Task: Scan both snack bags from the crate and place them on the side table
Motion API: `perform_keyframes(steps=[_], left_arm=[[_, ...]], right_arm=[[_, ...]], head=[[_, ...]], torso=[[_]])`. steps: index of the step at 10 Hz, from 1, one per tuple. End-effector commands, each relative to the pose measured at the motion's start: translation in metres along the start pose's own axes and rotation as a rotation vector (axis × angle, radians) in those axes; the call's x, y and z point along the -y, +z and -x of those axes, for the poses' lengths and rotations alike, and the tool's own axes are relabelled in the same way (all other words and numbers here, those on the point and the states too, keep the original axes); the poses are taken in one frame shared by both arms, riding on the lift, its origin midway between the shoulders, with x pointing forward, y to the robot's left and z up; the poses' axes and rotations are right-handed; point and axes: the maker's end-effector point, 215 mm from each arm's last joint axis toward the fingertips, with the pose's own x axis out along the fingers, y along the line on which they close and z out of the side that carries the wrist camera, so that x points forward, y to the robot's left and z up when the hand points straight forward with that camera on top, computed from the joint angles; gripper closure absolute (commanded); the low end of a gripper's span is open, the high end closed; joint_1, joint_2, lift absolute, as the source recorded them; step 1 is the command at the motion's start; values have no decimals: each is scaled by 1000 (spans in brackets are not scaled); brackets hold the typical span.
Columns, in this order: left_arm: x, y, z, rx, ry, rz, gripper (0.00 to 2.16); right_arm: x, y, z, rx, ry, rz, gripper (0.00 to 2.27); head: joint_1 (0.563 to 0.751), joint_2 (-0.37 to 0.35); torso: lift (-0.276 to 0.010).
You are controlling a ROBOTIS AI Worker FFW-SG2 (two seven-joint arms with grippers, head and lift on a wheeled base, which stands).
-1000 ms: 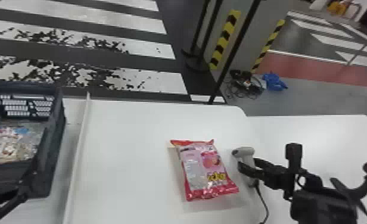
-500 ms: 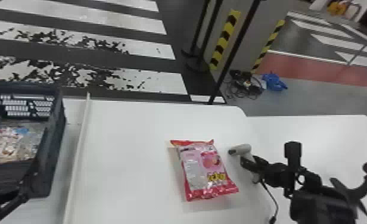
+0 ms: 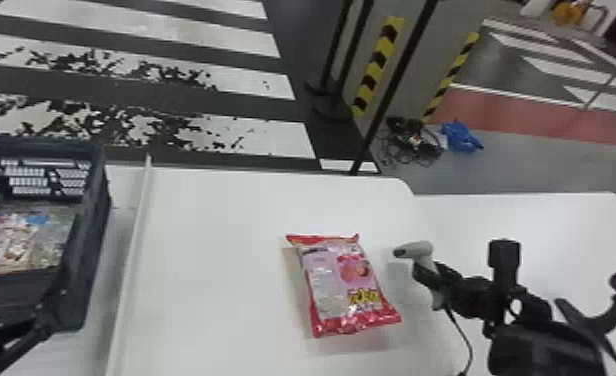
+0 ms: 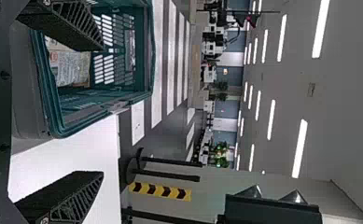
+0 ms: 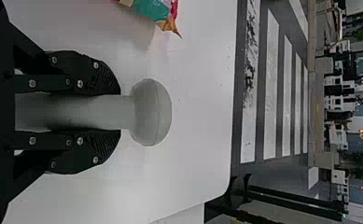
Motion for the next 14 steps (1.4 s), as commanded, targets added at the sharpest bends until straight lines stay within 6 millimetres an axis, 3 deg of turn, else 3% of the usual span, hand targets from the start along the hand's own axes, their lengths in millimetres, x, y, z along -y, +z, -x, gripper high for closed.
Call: perform_keyframes(steps=[1,5,8,14], left_arm=[[3,1,-1,2,-5,2,39],[5,2,-2,4,-10,0,39],[4,1,-2,0,-12,-4,39],[3,0,-2,-2,-11,-4,39]], right_arm=[[-5,13,9,27,-16,-12,2240],[-38,39,34,41,29,-6,2240],[-79,42,34,18,103,-11,2240],[-127,47,29,-19,178,23,2240]], head=[[695,-350],[695,-350],[695,-340],[695,-266]], torso=[[-98],[-98],[-98],[-98]])
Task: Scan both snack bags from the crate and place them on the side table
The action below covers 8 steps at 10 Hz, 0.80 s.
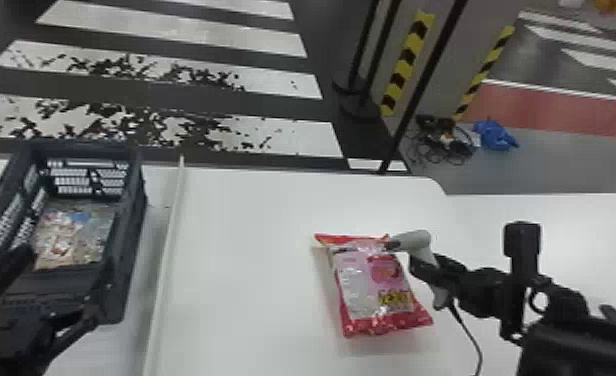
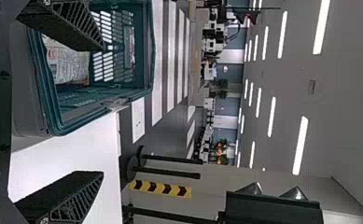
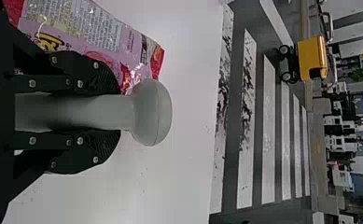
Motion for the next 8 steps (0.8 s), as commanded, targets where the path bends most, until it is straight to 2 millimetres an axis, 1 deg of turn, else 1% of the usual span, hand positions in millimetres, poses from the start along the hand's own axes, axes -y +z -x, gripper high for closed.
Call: perform_keyframes(steps=[1,4,8], left_arm=[[0,0,0,-1,0,1,39],[-1,-2,2,-4,1,1,39],[-2,-4,2,-4,4,4,39]], right_arm=[[-11,1,-7,-6,19,10,2240],[-21,-3,-14,-29,36,9,2240],[-17,-4,-15,-29,26,1,2240]], head=[[695,-256],[695,-233],[695,-226]], torso=[[-98],[-98],[-98]])
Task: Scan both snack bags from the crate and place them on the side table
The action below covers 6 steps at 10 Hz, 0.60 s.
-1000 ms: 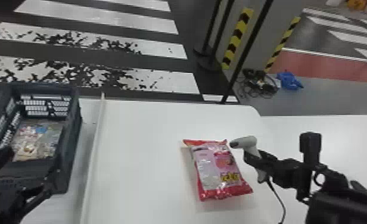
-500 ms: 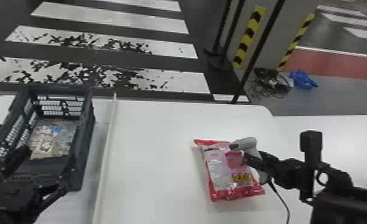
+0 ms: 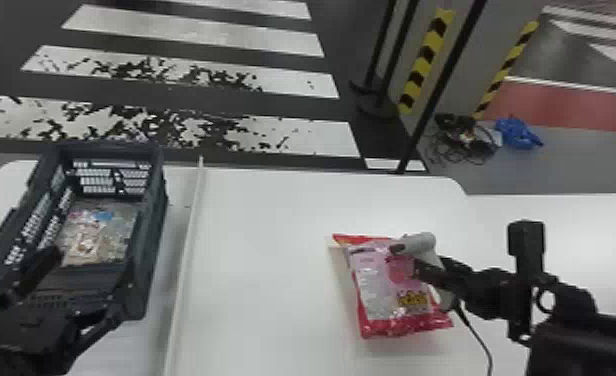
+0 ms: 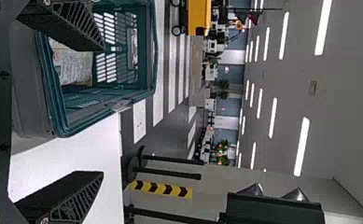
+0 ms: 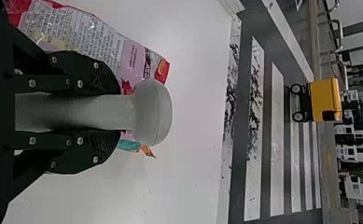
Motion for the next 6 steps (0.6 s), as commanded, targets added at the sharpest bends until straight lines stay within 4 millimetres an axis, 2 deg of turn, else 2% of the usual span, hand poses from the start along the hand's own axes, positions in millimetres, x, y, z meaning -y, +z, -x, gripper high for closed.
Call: perform_keyframes(steps=[1,3,5,6], left_arm=[[0,0,0,0,0,1,39],[1,0,0,2,0,3,39],[0,0,0,2,1,2,39],[0,0,0,2,1,2,39]], right_arm=[[5,3,2,10,-15,-4,2240],[38,14,13,63,-62,-67,2240],[75,15,23,108,-120,-106,2240],[93,5,23,117,-146,-135,2240]], head=[[695,-228],[695,-238],[695,-279],[695,-302]], torso=[[-98],[-98],[-98],[-98]])
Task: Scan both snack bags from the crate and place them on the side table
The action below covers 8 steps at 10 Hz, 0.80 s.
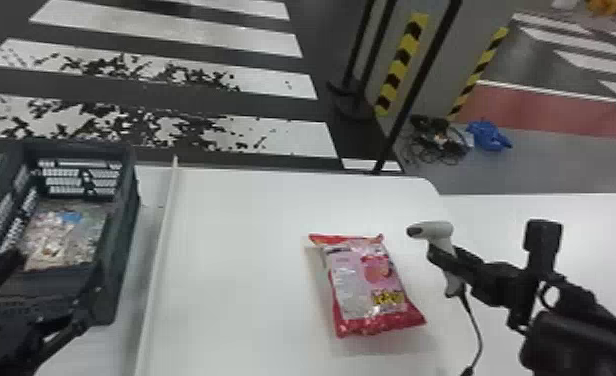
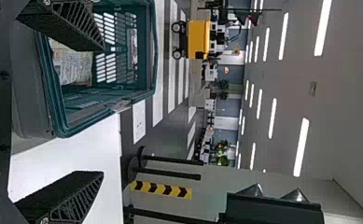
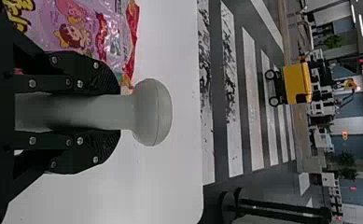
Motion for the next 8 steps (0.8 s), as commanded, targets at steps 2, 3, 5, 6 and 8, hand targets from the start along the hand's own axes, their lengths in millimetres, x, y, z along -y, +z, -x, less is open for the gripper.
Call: perform_keyframes(steps=[2,3,5,6,8], left_arm=[[1,0,0,1,-1,2,39],[2,0,0,1,-2,3,39],[4,3,1,7,-4,2,39],[5,3,1,7,-8,4,39],[4,1,3,5,-5,4,39]], right_arm=[[19,-39,-13,-15,-20,-70,2240],[35,-46,-12,-19,-43,-72,2240],[51,-51,-11,-15,-67,-73,2240],[53,-49,-14,-12,-66,-77,2240],[62,-61,-16,-35,-81,-75,2240]], head=[[695,-334],[695,-343],[695,-350],[695,-350],[695,-350]], torso=[[-98],[-98],[-98],[-98],[-98]])
